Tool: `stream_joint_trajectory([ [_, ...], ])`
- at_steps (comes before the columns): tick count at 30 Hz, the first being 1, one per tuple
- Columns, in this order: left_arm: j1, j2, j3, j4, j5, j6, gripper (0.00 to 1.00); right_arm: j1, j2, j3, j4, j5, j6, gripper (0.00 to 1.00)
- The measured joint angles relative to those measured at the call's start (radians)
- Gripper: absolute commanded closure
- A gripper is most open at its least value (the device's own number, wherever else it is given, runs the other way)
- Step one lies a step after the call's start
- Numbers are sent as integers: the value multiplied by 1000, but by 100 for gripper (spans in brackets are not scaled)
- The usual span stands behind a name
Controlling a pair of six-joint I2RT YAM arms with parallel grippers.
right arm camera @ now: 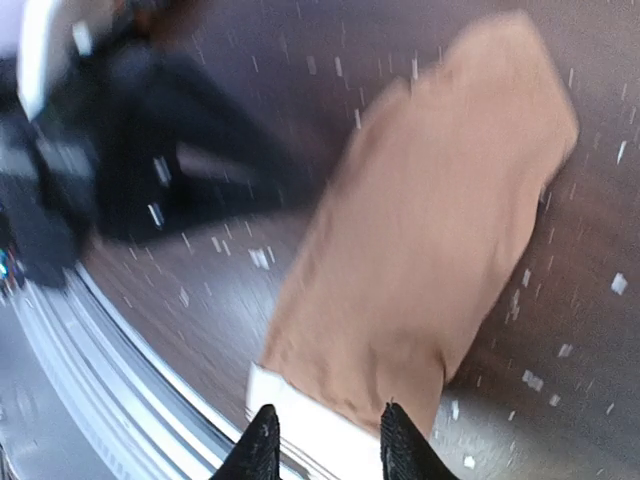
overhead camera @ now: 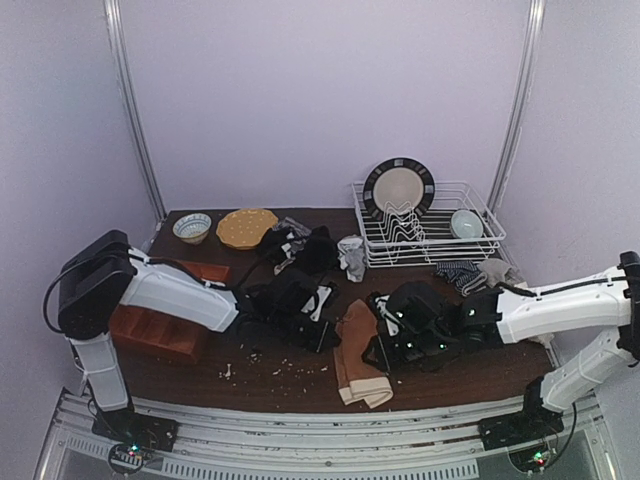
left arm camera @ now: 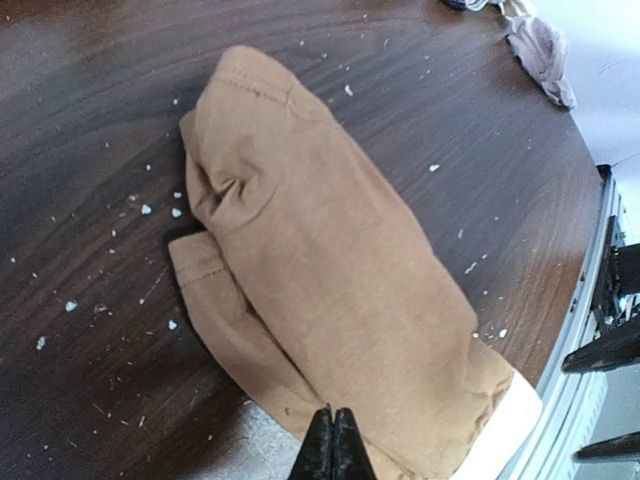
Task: Roll the underwear
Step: Rotate the underwear at the center of the board.
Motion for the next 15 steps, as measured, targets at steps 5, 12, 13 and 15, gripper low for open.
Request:
stream_joint_trajectory([
  [5, 1, -71, -50, 6, -19, 0, 100, -98, 76, 136, 4, 8, -73, 69],
  [12, 1, -191, -214, 8, -64, -22, 81, -142, 221, 183, -13, 6, -155, 54],
  [13, 1, -208, -239, 10, -69, -26, 81, -137, 200, 155, -10, 0, -151, 52],
  [15, 1, -231, -277, 13, -71, -37, 82, -131, 138, 87, -2, -18, -128, 50],
])
